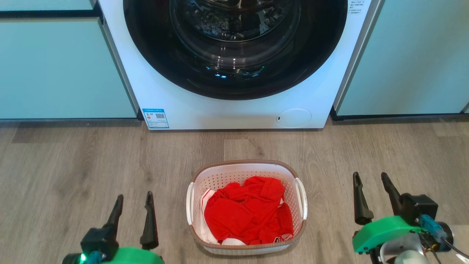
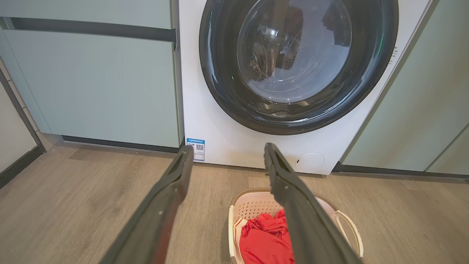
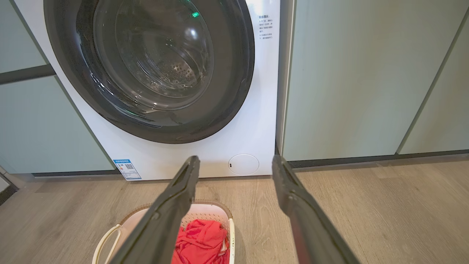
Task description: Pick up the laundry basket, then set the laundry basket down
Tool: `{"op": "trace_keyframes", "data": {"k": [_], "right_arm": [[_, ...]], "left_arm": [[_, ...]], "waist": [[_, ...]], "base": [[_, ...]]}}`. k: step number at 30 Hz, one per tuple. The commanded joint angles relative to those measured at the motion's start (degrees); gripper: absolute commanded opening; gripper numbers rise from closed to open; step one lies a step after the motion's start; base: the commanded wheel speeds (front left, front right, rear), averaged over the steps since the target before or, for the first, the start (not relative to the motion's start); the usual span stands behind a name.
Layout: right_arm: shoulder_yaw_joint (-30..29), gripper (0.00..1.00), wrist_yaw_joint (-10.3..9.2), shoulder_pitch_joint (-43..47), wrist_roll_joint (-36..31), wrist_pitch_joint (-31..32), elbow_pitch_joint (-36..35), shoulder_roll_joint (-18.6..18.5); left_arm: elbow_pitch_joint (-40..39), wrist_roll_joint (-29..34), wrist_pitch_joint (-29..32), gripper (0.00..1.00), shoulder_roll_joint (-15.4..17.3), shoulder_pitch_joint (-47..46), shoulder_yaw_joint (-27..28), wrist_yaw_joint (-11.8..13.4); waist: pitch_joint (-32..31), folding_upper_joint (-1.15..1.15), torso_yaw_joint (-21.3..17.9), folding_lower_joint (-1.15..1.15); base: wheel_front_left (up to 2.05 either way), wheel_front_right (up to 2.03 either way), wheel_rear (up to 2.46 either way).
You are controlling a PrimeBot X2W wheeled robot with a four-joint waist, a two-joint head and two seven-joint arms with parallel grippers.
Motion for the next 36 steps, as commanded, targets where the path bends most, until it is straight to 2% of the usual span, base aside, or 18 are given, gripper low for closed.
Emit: {"op": "trace_keyframes", "data": {"k": [1, 24, 25, 29, 36], "right_arm": [[1.3, 1.00, 0.40, -1.1, 0.1, -0.8, -2.1, -0.4], [1.1, 1.00, 0.40, -1.7, 0.2, -0.8, -2.1, -0.4], [-0.1, 0.00, 0.00, 0.0, 0.0, 0.0, 0.0, 0.0], [0.0, 0.00, 0.00, 0.6, 0.3, 0.1, 3.4, 0.2], [-0.3, 0.00, 0.02, 0.2, 5.0, 1.1, 3.2, 0.0]], "left_arm": [[-1.6, -0.3, -0.6, 1.00, 0.0, -1.8, 2.3, -0.1], [-1.2, -0.8, -0.6, 1.00, 0.0, -2.3, 2.7, -0.3], [0.6, -0.6, 0.0, 0.00, 0.0, 0.0, 0.9, 0.0], [4.0, -0.8, 0.3, 0.00, -0.1, 0.5, 0.7, 0.0], [4.1, -5.7, 1.1, 0.00, 0.2, -0.4, 1.2, -0.6]], "waist": [[0.0, 0.00, 0.0, 0.00], [0.0, 0.00, -0.4, 0.00], [0.0, 0.00, -0.4, 0.01], [0.0, 0.00, -0.4, 0.01], [0.1, 0.00, -0.5, 0.01]], "base": [[0.00, 0.00, 0.00], [0.00, 0.00, 0.00], [0.00, 0.00, 0.00], [0.00, 0.00, 0.00], [0.00, 0.00, 0.00]]}}
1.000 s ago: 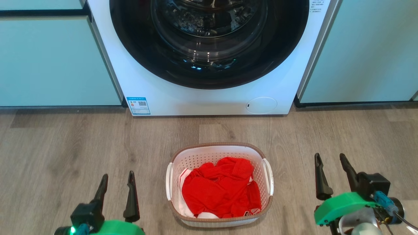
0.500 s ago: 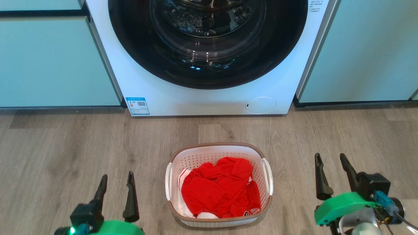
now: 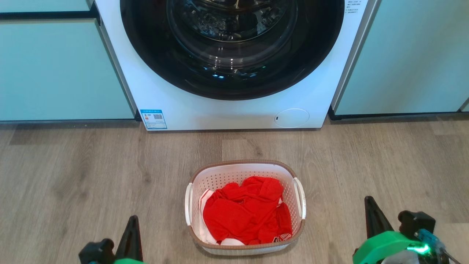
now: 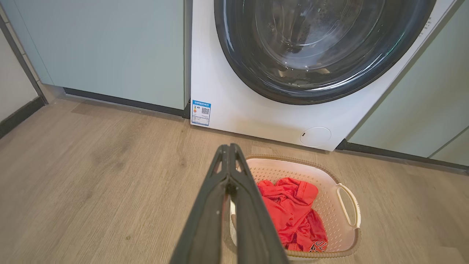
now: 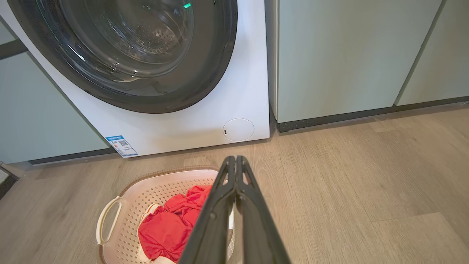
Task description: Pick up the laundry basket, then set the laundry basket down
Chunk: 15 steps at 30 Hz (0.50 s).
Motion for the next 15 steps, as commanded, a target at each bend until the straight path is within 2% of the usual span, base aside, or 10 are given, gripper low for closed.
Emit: {"op": "trace_keyframes", "data": {"k": [1, 15], "right_arm": [[-0.2, 0.00, 0.03, -2.2, 1.7, 0.4, -1.9, -0.3], [-0.9, 0.00, 0.07, -3.2, 11.6, 2.6, -2.1, -0.7]], "left_arm": [[-1.6, -1.7, 0.4, 0.00, 0.3, -2.3, 0.5, -0.5], [-0.6, -11.8, 2.3, 0.00, 0.9, -4.5, 1.6, -1.9]], "waist": [[0.0, 0.00, 0.0, 0.00], [0.2, 0.00, -0.2, 0.00]], "base": [[0.00, 0.00, 0.00], [0.00, 0.00, 0.00]]}}
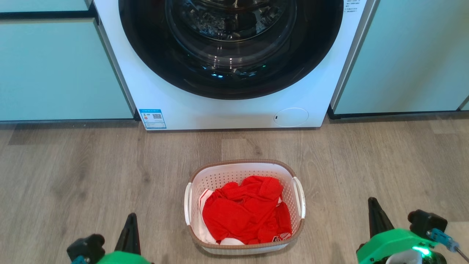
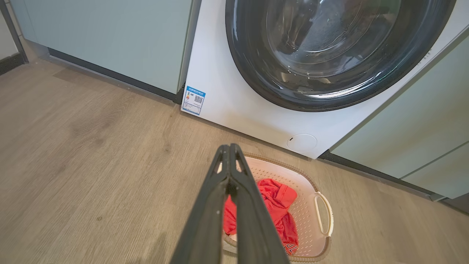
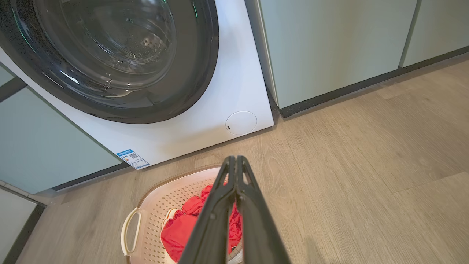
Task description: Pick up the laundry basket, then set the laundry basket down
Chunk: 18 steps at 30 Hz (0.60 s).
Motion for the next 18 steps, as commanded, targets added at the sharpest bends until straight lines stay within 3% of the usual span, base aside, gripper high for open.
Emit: {"op": "trace_keyframes", "data": {"k": [1, 18], "right_arm": [[-0.4, 0.00, 0.08, -3.1, 1.8, 0.4, -1.9, -0.7], [-1.2, 0.00, 0.13, -4.2, 12.1, 2.8, -2.3, -1.0]], "left_arm": [[-1.4, -1.7, 0.4, 0.00, 0.7, -3.1, 1.3, -0.6], [-0.6, -12.3, 2.6, 0.00, 1.1, -5.4, 2.8, -2.1]], "waist": [[0.0, 0.00, 0.0, 0.00], [0.2, 0.00, -0.2, 0.00]], "base": [[0.00, 0.00, 0.00], [0.00, 0.00, 0.00]]}}
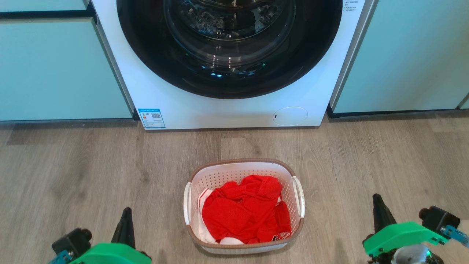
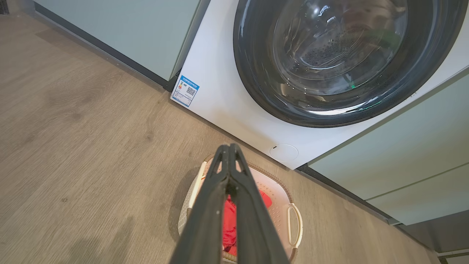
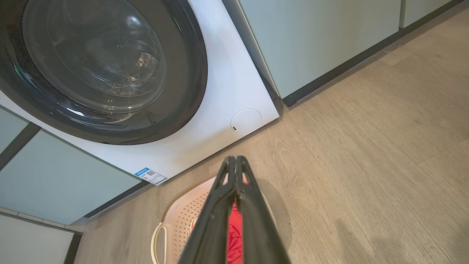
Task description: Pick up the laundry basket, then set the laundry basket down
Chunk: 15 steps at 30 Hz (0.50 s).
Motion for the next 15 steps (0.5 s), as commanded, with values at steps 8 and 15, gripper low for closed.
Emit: {"op": "trace_keyframes", "data": {"k": [8, 15], "right_arm": [[-0.3, 0.00, 0.16, -3.4, 5.7, 1.3, -2.1, -1.0], [-0.8, 0.00, 0.19, -3.9, 10.2, 2.4, -2.3, -1.1]], "left_arm": [[-1.3, -5.7, 1.3, 0.00, 0.9, -4.1, 2.0, -1.4], [-1.0, -10.2, 2.4, 0.00, 1.0, -5.0, 2.7, -2.0]], "waist": [[0.1, 0.00, -0.1, 0.00], [0.2, 0.00, -0.2, 0.00]], "base": [[0.00, 0.00, 0.00], [0.00, 0.00, 0.00]]}}
